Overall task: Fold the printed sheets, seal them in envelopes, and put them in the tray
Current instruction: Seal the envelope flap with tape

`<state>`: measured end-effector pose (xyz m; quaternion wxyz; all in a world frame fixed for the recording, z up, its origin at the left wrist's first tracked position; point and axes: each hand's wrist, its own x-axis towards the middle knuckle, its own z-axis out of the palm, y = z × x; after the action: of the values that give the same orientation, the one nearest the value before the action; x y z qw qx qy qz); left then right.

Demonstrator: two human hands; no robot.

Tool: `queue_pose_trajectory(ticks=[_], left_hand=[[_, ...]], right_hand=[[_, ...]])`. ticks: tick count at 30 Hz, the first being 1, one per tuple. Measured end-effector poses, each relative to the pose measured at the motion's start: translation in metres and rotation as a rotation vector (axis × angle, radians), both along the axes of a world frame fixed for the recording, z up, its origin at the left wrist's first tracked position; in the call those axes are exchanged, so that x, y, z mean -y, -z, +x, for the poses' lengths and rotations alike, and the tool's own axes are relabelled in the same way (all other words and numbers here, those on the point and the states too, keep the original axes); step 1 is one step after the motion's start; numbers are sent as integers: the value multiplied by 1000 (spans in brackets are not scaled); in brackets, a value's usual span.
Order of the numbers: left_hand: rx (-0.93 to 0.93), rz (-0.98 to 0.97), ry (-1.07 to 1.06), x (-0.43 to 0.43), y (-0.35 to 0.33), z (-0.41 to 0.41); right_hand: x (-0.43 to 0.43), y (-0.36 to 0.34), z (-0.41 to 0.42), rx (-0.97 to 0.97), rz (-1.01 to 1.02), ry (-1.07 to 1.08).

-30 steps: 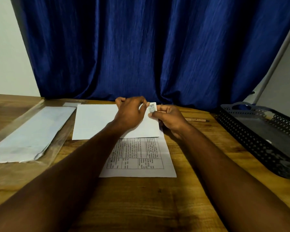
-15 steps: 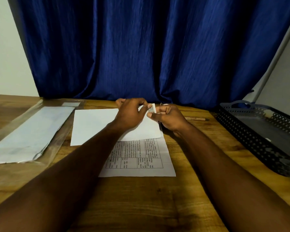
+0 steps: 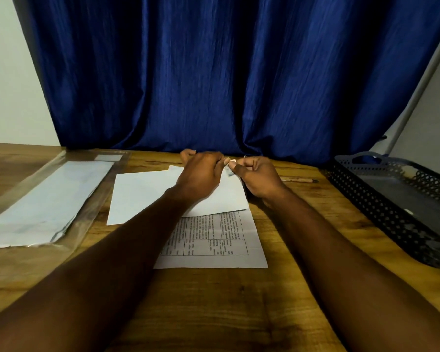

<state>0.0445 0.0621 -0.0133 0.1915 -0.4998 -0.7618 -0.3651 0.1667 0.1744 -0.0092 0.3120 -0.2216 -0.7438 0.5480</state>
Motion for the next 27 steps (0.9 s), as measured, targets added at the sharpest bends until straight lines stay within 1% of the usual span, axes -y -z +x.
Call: queue_pose_trajectory(ticks=[4, 7, 9, 12, 14, 15, 18, 20, 22, 23, 24, 26, 27], left_hand=[[-48, -21, -37, 1, 1, -2], [-85, -35, -102, 6, 3, -9], [-105, -37, -161, 9, 3, -15], [-144, -111, -247, 10, 5, -19], [-121, -154, -244, 10, 9, -20], [-104, -170, -229, 9, 11, -21], [-136, -164, -185, 8, 13, -20], [-197, -126, -156, 6, 12, -18], [-250, -103, -122, 6, 9, -14], [-277, -91, -102, 6, 9, -14], [-297, -77, -82, 7, 8, -14], [-325, -62, -52, 9, 8, -12], [-327, -61, -50, 10, 7, -12]], right_hand=[[-6, 8, -9, 49, 137, 58], [-12, 8, -11, 66, 154, 161], [-18, 7, -9, 61, 143, 212], [-21, 10, -8, 58, 47, 226], [-20, 14, -10, 74, 62, 257], [-18, 14, -8, 93, 123, 283], [-17, 10, 0, 116, 439, 313], [-16, 6, 5, 85, 569, 269], [-18, 5, 6, 109, 702, 203], [-18, 5, 7, 132, 729, 151], [-17, 5, 8, 151, 688, 91], [-14, 3, 10, 150, 441, -7], [-14, 3, 11, 146, 344, -23]])
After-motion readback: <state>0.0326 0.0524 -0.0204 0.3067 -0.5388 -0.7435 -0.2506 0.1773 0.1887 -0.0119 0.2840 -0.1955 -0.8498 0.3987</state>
